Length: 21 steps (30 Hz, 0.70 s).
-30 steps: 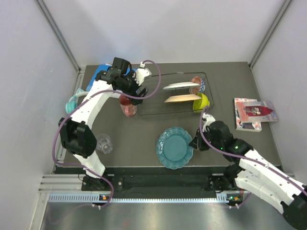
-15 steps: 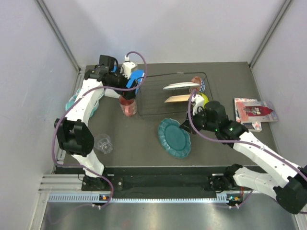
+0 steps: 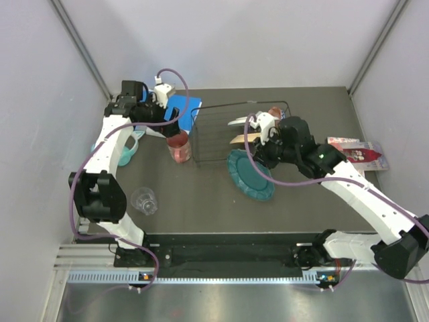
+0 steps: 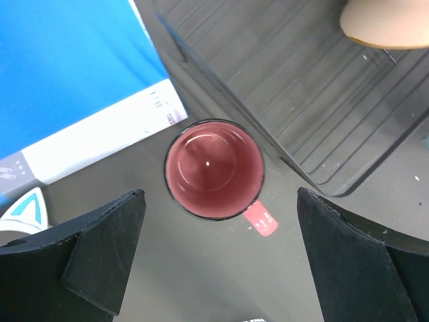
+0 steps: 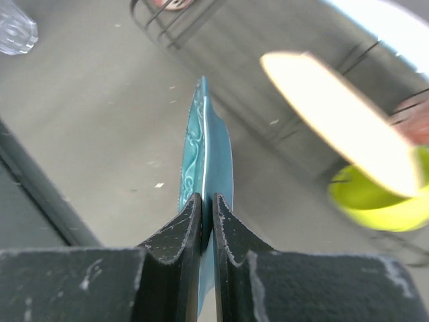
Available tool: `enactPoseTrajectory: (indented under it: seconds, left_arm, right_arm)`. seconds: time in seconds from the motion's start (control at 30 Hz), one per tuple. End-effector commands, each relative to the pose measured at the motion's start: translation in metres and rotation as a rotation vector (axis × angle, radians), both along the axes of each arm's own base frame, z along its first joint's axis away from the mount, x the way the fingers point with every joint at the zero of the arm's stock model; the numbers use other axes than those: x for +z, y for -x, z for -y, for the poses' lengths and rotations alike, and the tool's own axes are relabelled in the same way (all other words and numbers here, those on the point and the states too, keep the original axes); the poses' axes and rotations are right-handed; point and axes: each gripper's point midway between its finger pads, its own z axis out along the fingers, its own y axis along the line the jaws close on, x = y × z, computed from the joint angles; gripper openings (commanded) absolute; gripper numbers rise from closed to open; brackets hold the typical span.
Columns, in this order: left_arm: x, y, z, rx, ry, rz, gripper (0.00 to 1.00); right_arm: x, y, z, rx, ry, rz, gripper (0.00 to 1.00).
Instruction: Load the mixed dishes into the dish rack
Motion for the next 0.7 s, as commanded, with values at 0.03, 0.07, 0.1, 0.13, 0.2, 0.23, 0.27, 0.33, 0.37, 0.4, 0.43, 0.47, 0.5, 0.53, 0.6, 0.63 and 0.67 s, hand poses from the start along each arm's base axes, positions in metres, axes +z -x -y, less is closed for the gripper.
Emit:
enactPoseTrajectory:
  seconds: [0.03, 0.07, 0.1, 0.13, 0.2, 0.23, 0.27, 0.33, 0.37, 0.4, 0.43, 0.47, 0.5, 0.53, 0.6, 0.63, 0.67]
  left_arm:
    - [0.018, -0.004, 0.001, 0.01, 0.07, 0.055, 0.99]
    - [0.016, -0.005, 0.0, 0.012, 0.073, 0.053, 0.99]
    - [0.014, -0.004, 0.001, 0.012, 0.077, 0.047, 0.99]
    - [0.014, -0.003, 0.001, 0.011, 0.08, 0.046, 0.99]
    - [0.012, -0.003, 0.002, 0.01, 0.085, 0.038, 0.99]
    - [0.011, -0.003, 0.002, 0.013, 0.086, 0.037, 0.99]
    - [0.012, -0.003, 0.002, 0.012, 0.089, 0.039, 0.99]
    - [0.008, -0.003, 0.002, 0.016, 0.092, 0.029, 0.99]
    - [0.007, -0.003, 0.002, 0.015, 0.095, 0.028, 0.99]
    - [0.004, -0.003, 0.002, 0.017, 0.094, 0.021, 0.99]
    - [0.004, -0.004, 0.002, 0.019, 0.096, 0.022, 0.99]
    - [0.002, -0.003, 0.002, 0.021, 0.1, 0.015, 0.99]
    - [0.002, -0.003, 0.002, 0.02, 0.104, 0.014, 0.99]
    - [0.0, -0.003, 0.003, 0.021, 0.106, 0.009, 0.99]
    - [-0.001, -0.002, 0.003, 0.019, 0.111, 0.005, 0.99]
    - [-0.001, -0.002, 0.002, 0.022, 0.109, 0.005, 0.99]
    - [-0.002, -0.001, 0.002, 0.021, 0.109, 0.004, 0.99]
  right_arm:
    - [0.081, -0.018, -0.008, 0.037, 0.087, 0.299, 0.0]
    - [0.078, -0.02, -0.005, 0.022, 0.13, 0.303, 0.0]
    - [0.073, -0.024, -0.005, 0.026, 0.177, 0.314, 0.0]
    - [0.078, -0.027, -0.002, 0.006, 0.208, 0.34, 0.0]
    - [0.076, -0.03, -0.003, 0.02, 0.287, 0.374, 0.0]
    - [0.088, -0.035, 0.003, -0.019, 0.315, 0.416, 0.0]
    - [0.092, -0.035, 0.002, -0.017, 0.338, 0.439, 0.0]
    - [0.108, -0.04, 0.008, -0.032, 0.403, 0.501, 0.0]
    - [0.114, -0.04, 0.01, -0.041, 0.422, 0.524, 0.0]
    - [0.123, -0.043, 0.011, -0.04, 0.455, 0.559, 0.0]
    - [0.13, -0.043, 0.013, -0.059, 0.482, 0.592, 0.0]
    - [0.135, -0.043, 0.014, -0.064, 0.491, 0.612, 0.0]
    - [0.144, -0.044, 0.014, -0.062, 0.503, 0.64, 0.0]
    - [0.148, -0.044, 0.013, -0.073, 0.516, 0.653, 0.0]
    - [0.155, -0.044, 0.01, -0.069, 0.534, 0.678, 0.0]
    - [0.159, -0.042, 0.008, -0.081, 0.544, 0.699, 0.0]
    - [0.161, -0.043, 0.008, -0.075, 0.573, 0.722, 0.0]
